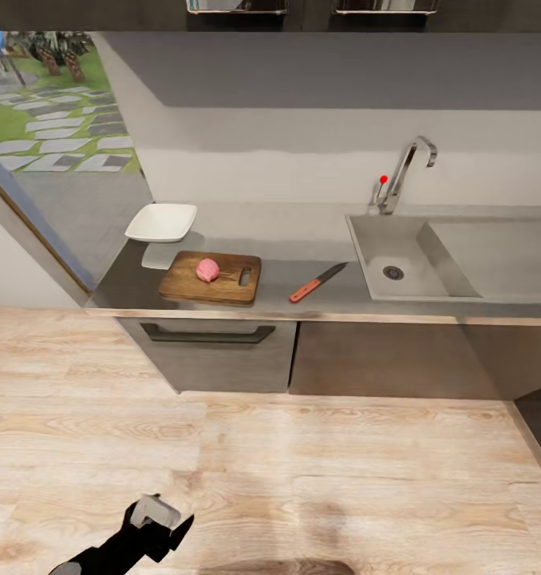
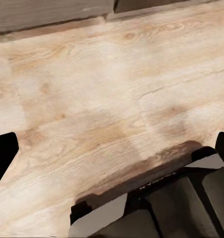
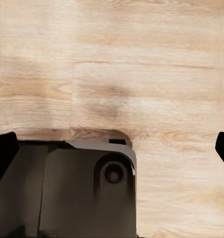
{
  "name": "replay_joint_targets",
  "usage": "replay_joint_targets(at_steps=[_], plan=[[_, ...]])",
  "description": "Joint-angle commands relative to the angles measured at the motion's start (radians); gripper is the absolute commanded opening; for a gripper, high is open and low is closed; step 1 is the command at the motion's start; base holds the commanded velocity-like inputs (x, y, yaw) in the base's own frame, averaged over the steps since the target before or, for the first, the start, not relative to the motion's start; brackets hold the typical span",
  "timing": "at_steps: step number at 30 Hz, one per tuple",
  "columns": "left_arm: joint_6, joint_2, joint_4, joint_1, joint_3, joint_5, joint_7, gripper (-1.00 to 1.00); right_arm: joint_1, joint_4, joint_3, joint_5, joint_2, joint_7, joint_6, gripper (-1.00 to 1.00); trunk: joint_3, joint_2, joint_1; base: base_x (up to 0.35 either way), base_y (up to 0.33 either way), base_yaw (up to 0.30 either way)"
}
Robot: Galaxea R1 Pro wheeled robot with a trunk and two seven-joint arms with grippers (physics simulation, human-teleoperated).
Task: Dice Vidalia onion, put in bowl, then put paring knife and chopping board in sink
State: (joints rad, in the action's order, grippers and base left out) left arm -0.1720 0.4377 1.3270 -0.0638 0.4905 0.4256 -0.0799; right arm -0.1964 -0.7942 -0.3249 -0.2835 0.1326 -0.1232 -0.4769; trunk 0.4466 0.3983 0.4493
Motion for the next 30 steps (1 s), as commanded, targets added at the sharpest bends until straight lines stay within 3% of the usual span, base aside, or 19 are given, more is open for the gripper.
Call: replay_joint_targets(at_steps=[1,5,8,10,11,14,18,21,22,24,27,29,30], plan=[[0.055,0.001,0.011,0.058,-0.02,0.011,0.032,1.0,0.0,-0.03,-0.007,-0.004,0.002,-0.008,0.004,1.0,0.001,0.002,0.001,0.0,0.0,0.0],[0.251,0.001,0.018,0.208,-0.052,0.011,0.137,1.0,0.0,-0.146,-0.007,-0.003,0.007,-0.005,0.097,1.0,0.001,0.002,0.001,0.0,0.0,0.0],[0.364,0.001,0.005,0.27,-0.057,0.012,0.214,1.0,0.0,-0.226,-0.006,-0.003,0.008,-0.001,0.182,1.0,0.001,0.002,0.001,0.0,0.0,0.0],[0.49,-0.002,-0.026,0.307,-0.059,0.012,0.302,1.0,0.0,-0.307,-0.006,-0.003,0.009,0.011,0.252,1.0,0.001,0.002,0.001,0.0,0.0,0.0],[0.572,-0.015,-0.063,0.32,-0.059,0.013,0.366,1.0,0.0,-0.361,-0.006,-0.003,0.011,0.021,0.284,1.0,0.001,0.002,0.001,0.0,0.0,0.0],[0.651,-0.053,-0.139,0.329,-0.062,0.013,0.431,1.0,0.0,-0.444,-0.003,-0.003,0.016,0.032,0.308,1.0,0.001,0.002,0.001,0.0,0.0,0.0],[0.682,-0.085,-0.211,0.332,-0.065,0.013,0.456,1.0,0.0,-0.551,0.0,-0.003,0.042,0.038,0.337,1.0,0.001,0.002,0.001,0.0,0.0,0.0],[0.691,-0.107,-0.274,0.332,-0.067,0.013,0.464,1.0,0.0,-0.67,0.006,-0.004,0.042,0.041,0.403,1.0,0.001,0.002,0.001,0.0,0.0,-0.006],[0.692,-0.112,-0.292,0.332,-0.067,0.013,0.465,1.0,0.0,-0.71,0.018,-0.004,0.042,0.044,0.419,1.0,0.0,0.002,0.001,0.0,0.0,-0.034],[0.695,-0.118,-0.332,0.332,-0.067,0.014,0.466,1.0,0.0,-0.783,0.08,-0.004,0.042,0.077,0.439,1.0,-0.003,0.002,0.001,0.0,0.0,-0.057],[0.696,-0.12,-0.355,0.332,-0.067,0.014,0.466,1.0,0.002,-0.81,0.143,-0.005,0.042,0.156,0.444,1.0,-0.007,0.002,0.001,0.0,0.0,-0.068],[0.696,-0.126,-0.373,0.332,-0.067,0.014,0.466,1.0,0.021,-0.821,0.22,-0.005,0.042,0.277,0.448,1.0,-0.01,0.002,0.001,0.0,0.0,-0.081],[0.696,-0.132,-0.398,0.332,-0.068,0.015,0.463,1.0,0.07,-0.826,0.312,-0.006,0.042,0.385,0.465,1.0,-0.012,0.002,0.001,0.0,0.0,-0.092]])
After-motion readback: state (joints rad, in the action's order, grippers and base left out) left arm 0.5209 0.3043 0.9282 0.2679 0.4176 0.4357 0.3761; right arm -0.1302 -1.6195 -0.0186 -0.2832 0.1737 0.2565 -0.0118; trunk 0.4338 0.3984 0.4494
